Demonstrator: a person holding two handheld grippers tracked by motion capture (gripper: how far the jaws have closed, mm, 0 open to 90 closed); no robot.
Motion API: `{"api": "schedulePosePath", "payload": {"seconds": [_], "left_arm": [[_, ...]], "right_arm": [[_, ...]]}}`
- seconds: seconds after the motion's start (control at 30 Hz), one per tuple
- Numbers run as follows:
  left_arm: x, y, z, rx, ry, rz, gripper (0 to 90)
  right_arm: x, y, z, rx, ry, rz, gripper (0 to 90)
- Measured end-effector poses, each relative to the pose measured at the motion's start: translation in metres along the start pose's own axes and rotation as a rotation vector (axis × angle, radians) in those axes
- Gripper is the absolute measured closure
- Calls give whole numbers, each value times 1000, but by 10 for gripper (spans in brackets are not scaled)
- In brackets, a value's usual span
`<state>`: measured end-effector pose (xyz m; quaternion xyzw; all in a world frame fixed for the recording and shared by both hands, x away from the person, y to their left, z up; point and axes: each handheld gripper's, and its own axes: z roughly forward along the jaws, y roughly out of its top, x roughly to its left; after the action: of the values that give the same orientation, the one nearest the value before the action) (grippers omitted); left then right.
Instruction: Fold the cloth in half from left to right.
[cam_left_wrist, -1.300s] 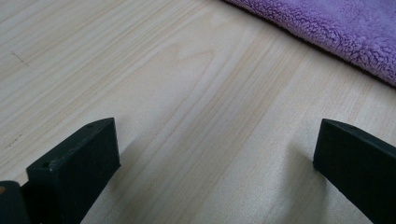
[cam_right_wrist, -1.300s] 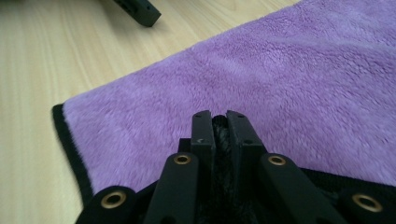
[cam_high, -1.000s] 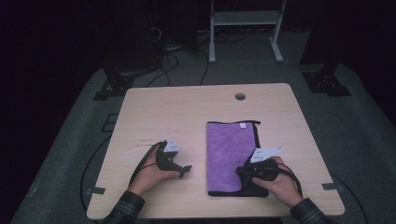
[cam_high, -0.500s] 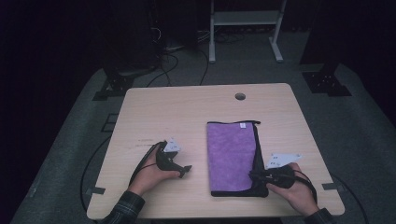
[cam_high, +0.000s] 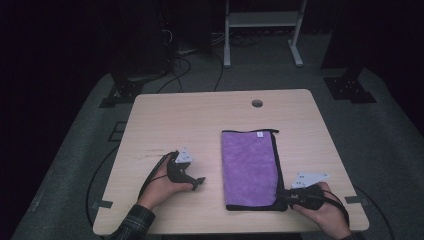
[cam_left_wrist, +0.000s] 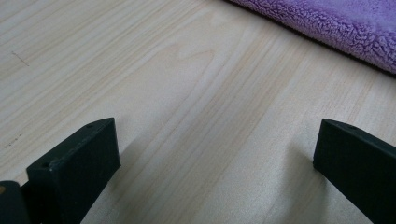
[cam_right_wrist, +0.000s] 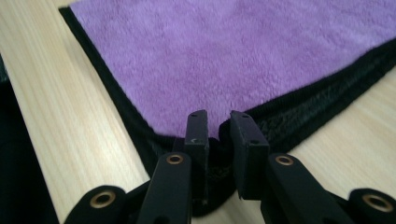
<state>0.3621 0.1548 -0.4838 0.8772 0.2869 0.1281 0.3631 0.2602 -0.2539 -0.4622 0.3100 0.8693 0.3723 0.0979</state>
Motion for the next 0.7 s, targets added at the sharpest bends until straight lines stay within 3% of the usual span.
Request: {"api": "schedulePosePath", "payload": {"seconds": [0.27, 0.43, 0.57, 0.7], "left_arm": [[0, 0, 0, 0, 0, 0, 0], [0, 0, 0, -1, 1, 2, 0], [0, 0, 0, 0, 1, 1, 0], [-1, 0, 0, 0, 4, -1, 0]], "right_arm": [[-1, -12, -10, 14, 2, 27, 689], [-6, -12, -18, -64, -12, 49, 542], [-15, -7, -23, -128, -27, 63, 479], [-30, 3, -19, -155, -48, 72, 430]]}}
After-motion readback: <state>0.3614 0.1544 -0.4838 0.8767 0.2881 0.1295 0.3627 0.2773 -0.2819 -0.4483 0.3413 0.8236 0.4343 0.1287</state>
